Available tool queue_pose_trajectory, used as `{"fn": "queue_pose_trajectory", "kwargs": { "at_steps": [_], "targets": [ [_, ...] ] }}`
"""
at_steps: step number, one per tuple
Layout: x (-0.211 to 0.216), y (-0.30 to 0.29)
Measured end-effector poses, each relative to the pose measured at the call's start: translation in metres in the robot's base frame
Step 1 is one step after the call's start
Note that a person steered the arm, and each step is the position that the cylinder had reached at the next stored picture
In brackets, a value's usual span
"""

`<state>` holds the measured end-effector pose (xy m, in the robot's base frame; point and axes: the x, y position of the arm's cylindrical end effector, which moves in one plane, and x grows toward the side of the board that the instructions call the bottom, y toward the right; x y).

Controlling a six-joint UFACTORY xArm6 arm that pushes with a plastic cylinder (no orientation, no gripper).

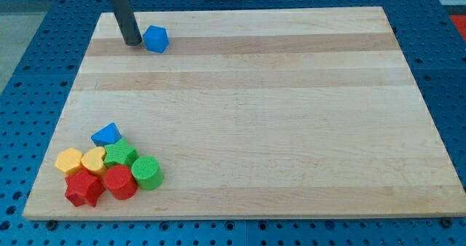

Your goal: Slide the blue cube to the top right

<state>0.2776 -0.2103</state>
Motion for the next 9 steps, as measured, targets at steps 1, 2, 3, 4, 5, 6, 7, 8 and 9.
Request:
{"fn": "queue_pose_trajectory", "kwargs": {
  "at_steps": [1, 2, 3, 4, 5, 6, 7, 8, 9],
  "targets": [
    [0.000, 0.020],
    [0.008, 0.066],
    [0.016, 0.121],
    [0.017, 0.178],
    [0.017, 0.239],
    [0.017, 0.303],
    [0.018, 0.369],
    [0.018, 0.407],
    [0.018, 0.413]
  ]
}}
